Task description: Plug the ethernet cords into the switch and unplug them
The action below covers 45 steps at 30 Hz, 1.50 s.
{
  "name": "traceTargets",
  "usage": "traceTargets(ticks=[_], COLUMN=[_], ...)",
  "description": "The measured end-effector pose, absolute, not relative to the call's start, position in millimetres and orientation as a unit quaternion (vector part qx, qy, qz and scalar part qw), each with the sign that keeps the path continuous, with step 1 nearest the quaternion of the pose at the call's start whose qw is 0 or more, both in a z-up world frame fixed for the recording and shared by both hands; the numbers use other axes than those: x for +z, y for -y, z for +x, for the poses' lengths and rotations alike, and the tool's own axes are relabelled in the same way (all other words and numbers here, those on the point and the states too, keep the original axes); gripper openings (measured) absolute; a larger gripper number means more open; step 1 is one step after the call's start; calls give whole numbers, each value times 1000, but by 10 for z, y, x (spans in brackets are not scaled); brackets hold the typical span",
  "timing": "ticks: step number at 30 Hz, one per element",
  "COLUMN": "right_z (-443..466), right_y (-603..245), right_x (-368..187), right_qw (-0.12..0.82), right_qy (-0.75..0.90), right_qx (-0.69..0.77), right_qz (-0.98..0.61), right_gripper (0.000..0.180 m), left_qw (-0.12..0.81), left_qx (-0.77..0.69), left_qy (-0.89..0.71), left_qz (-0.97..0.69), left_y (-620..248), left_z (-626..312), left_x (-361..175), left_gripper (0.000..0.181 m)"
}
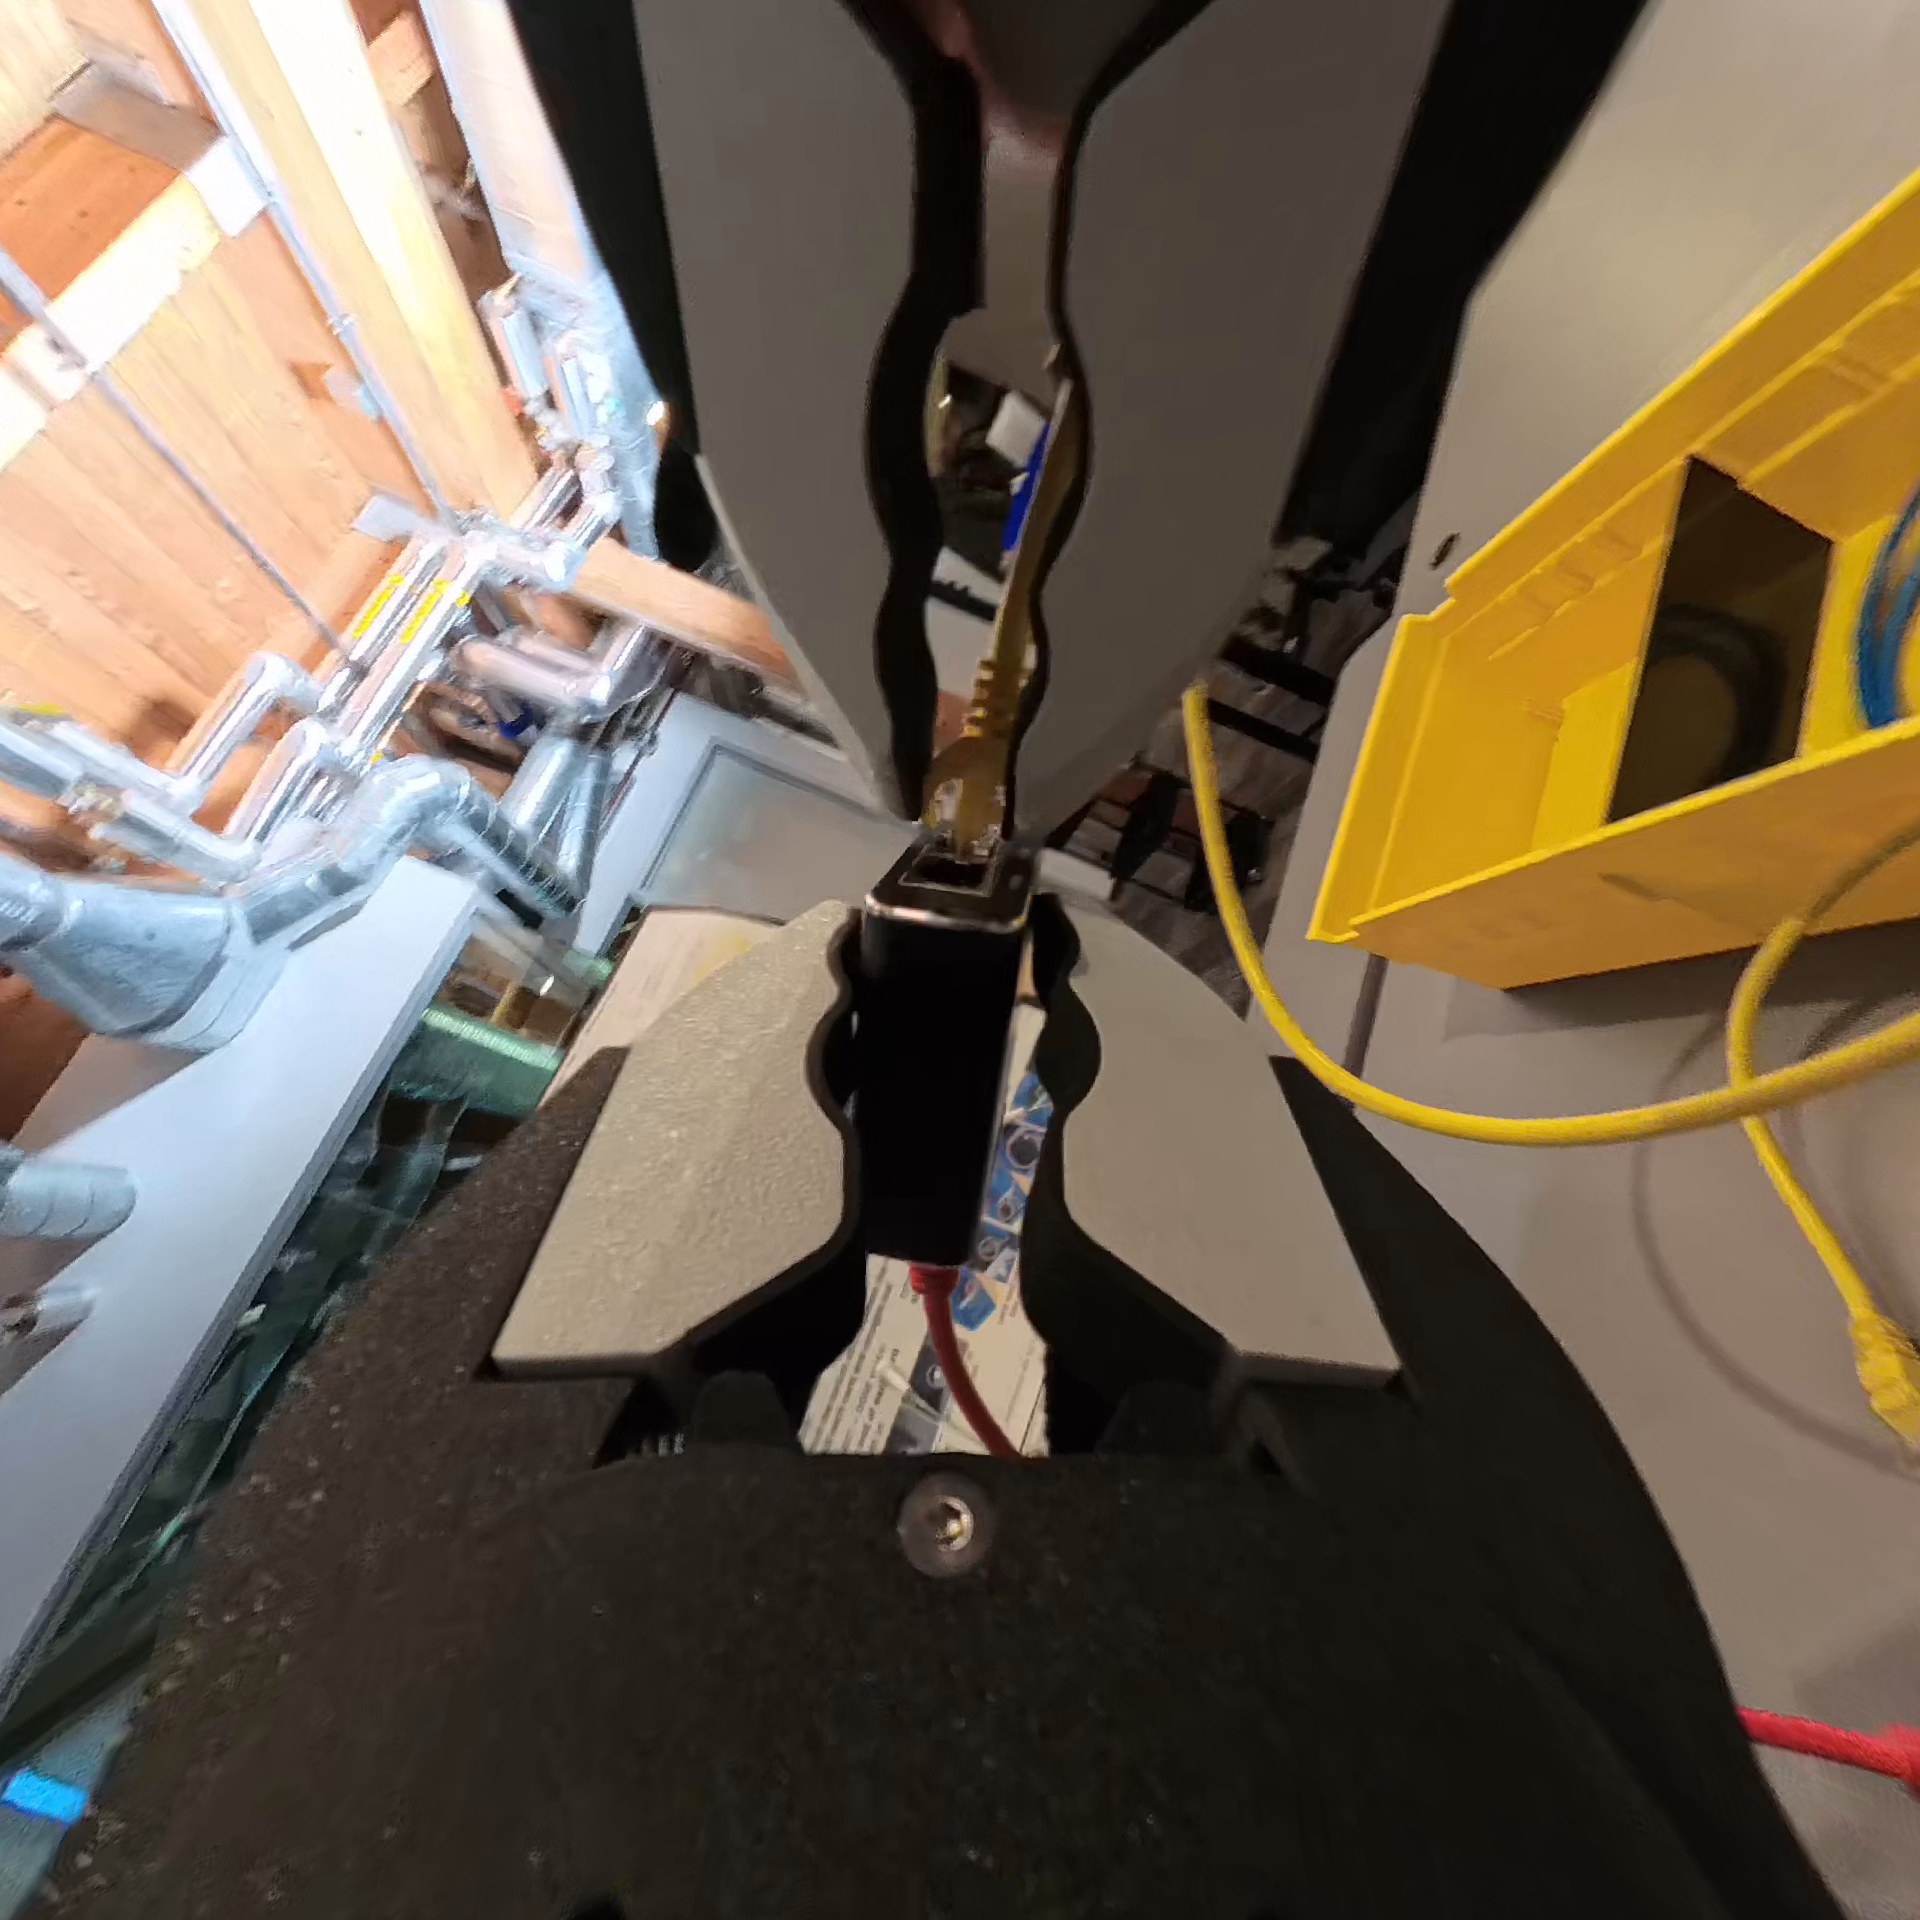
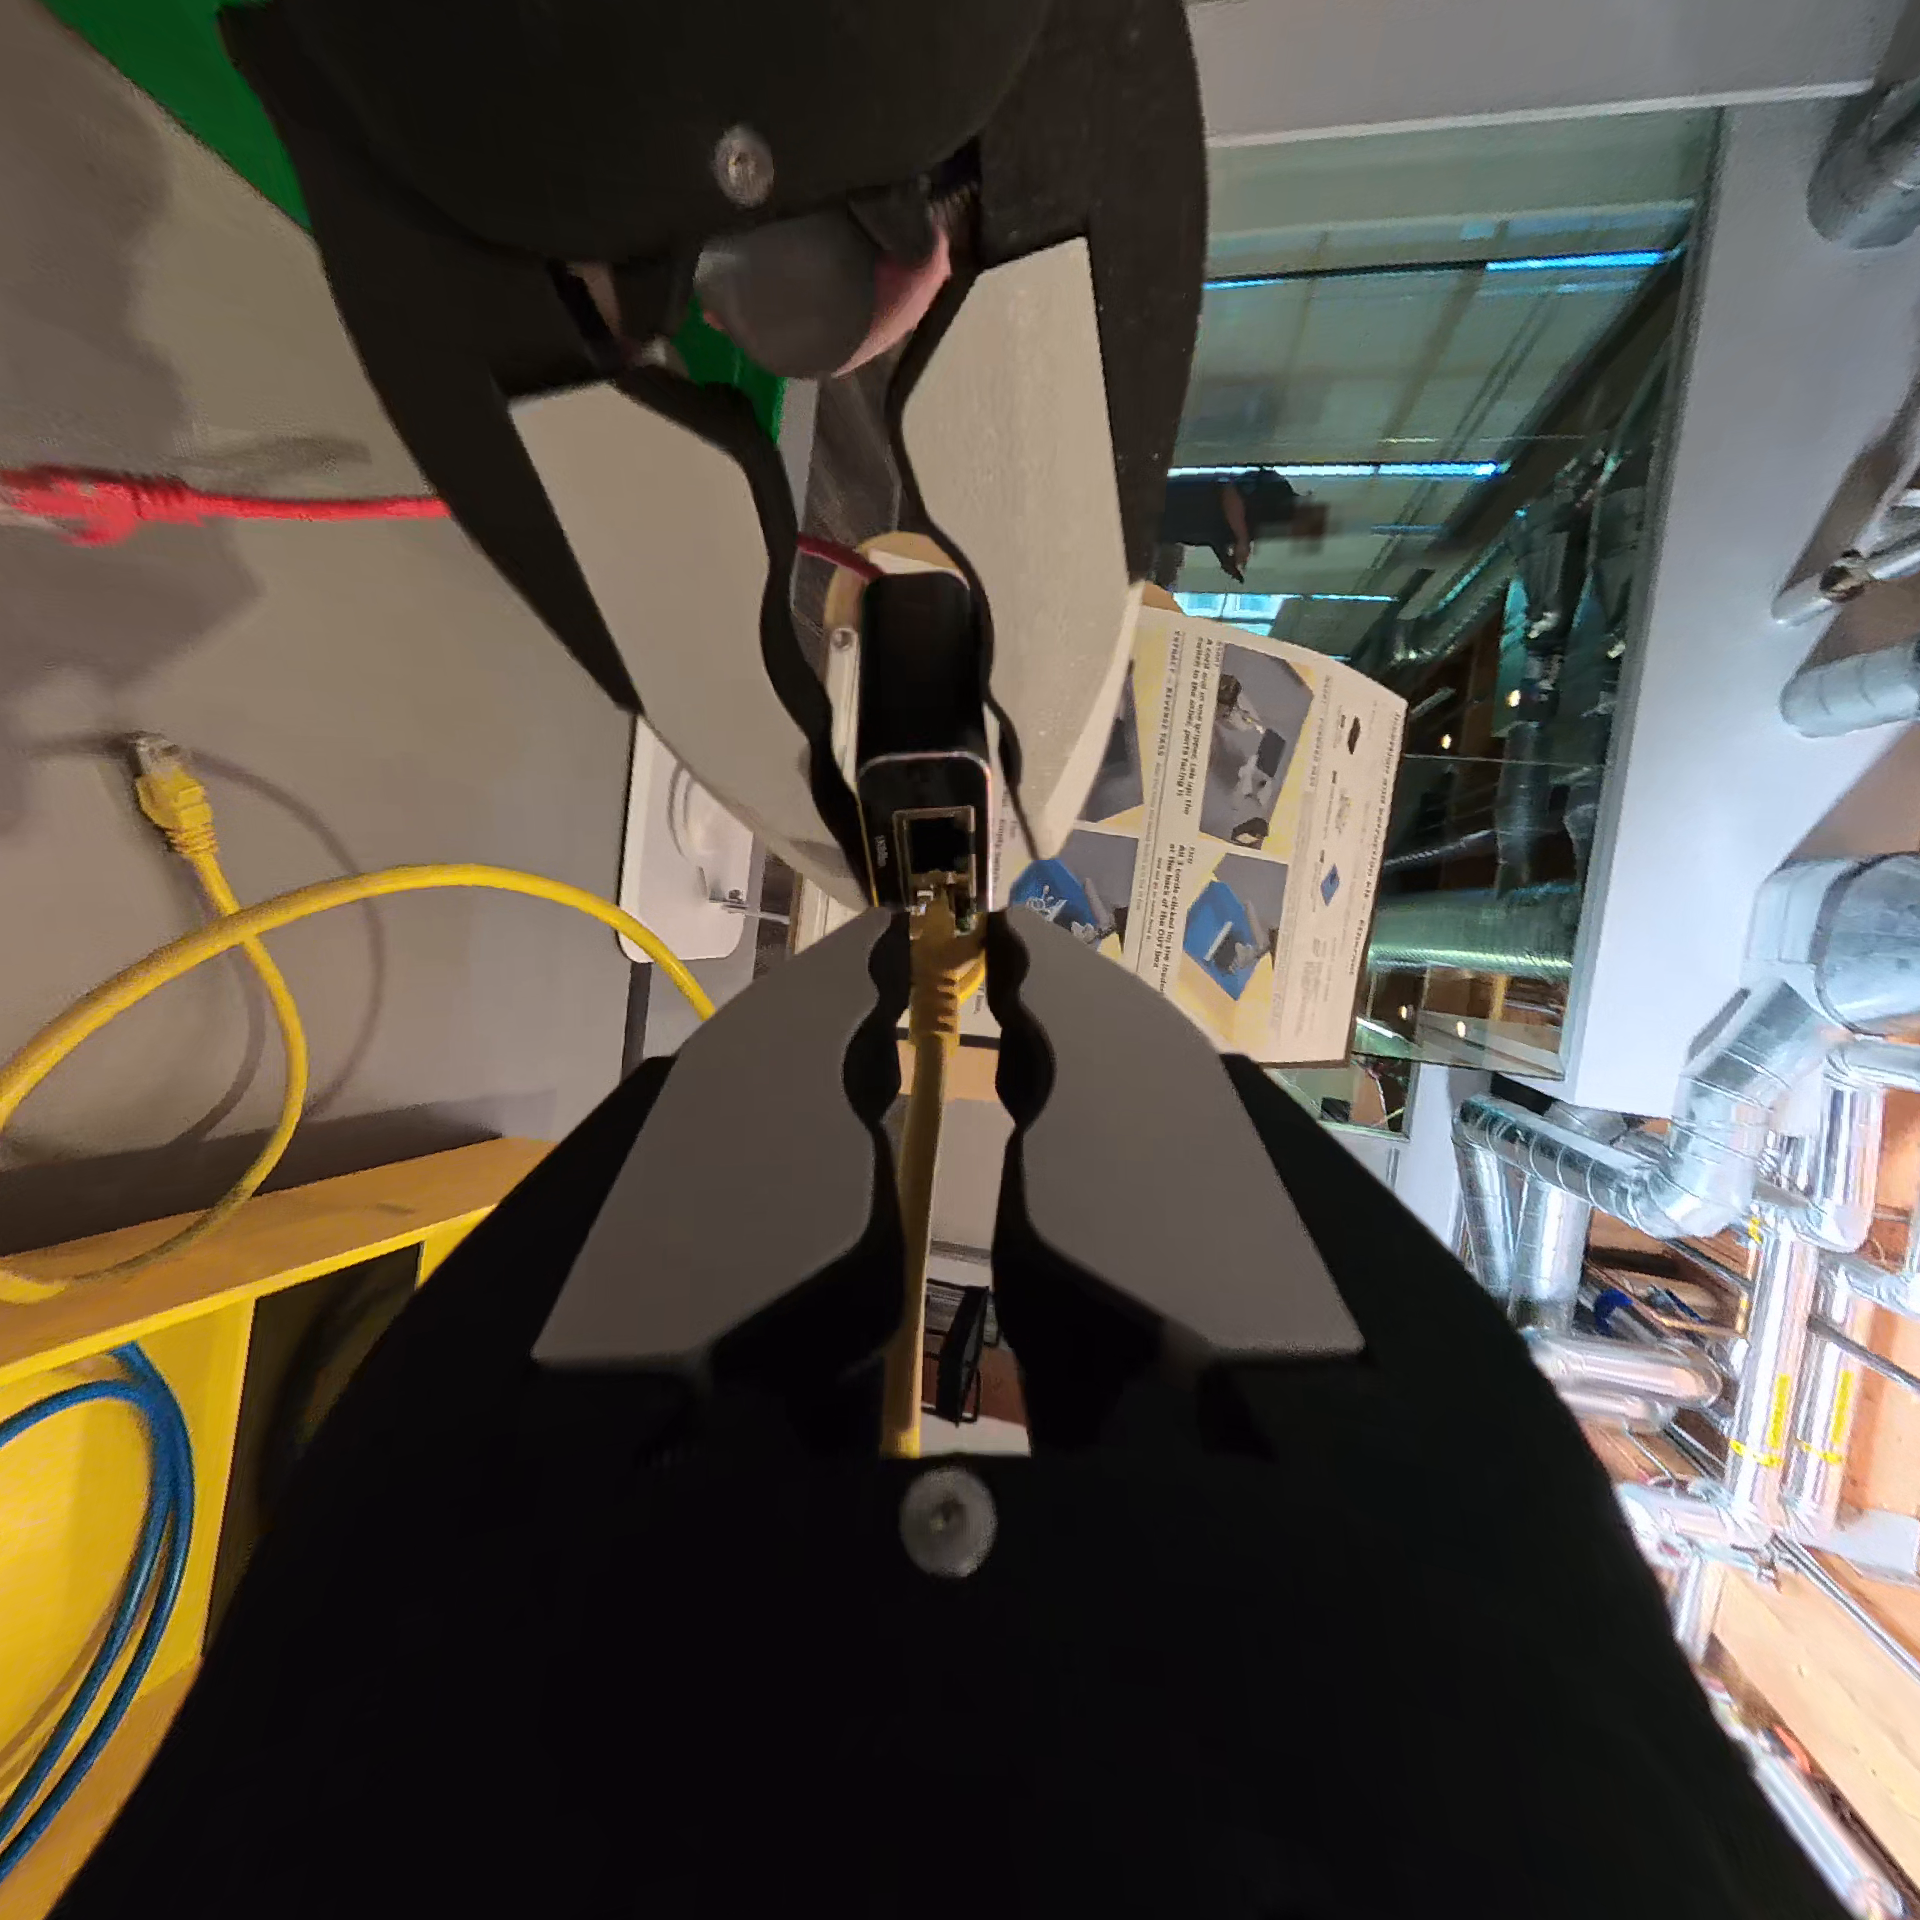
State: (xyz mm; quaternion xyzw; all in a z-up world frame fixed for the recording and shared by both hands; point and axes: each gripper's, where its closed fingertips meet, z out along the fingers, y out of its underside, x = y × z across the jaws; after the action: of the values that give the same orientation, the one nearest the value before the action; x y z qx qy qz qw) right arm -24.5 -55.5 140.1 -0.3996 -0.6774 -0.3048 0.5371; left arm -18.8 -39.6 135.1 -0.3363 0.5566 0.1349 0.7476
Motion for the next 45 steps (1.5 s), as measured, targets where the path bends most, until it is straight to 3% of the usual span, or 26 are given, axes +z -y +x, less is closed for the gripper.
traceTargets(ticks=[2, 6, 17, 18, 20, 22, 24, 27, 31, 39, 45], right_z=[-309, -342, -344, -341, -238, 34, 45, -46, 181, 679, 963], right_y=[573, 511, 485, 487, 815, 588, 608, 582, 430, 261, 168], right_x=[1378, 1303, 1172, 1157, 606, 316, 254, 682, 1421, 2905, 3574], right_qw=[542, 517, 429, 415, 272, 254, 284, 378, 437, 484, 491], right_qy=[675, 675, 733, 739, 796, 800, 775, 724, 676, 603, 554], right_qx=[-298, -356, -290, -285, -156, -298, -238, -150, -183, -268, -314], right_qz=[-401, -388, -441, -447, -518, -455, -511, -558, -564, -575, -594], right_gripper=[14, 14, 15, 15, 13, 15, 15, 15, 15, 15, 14], left_qw=[743, 735, 716, 715, 737, 773, 804, 799, 781, 761, 753], left_qx=[163, 182, 167, 161, 253, 138, 36, 35, 68, 51, 52], left_qy=[-536, -532, -561, -560, -457, -428, -416, -435, -453, -463, -466], left_qz=[-366, -378, -380, -387, -429, -448, -424, -413, -423, -451, -461], left_y=[277, 170, 117, 98, -231, -218, 22, 155, 124, 81, 73], left_z=[-199, -196, -194, -208, -690, -1122, -1307, -1307, -1211, -1179, -1190], left_x=[1341, 1265, 1159, 1150, 1396, 1642, 1869, 1906, 1830, 1762, 1740], left_gripper=[36, 28, 28, 27, 26, 27, 26, 26, 26, 26, 26])
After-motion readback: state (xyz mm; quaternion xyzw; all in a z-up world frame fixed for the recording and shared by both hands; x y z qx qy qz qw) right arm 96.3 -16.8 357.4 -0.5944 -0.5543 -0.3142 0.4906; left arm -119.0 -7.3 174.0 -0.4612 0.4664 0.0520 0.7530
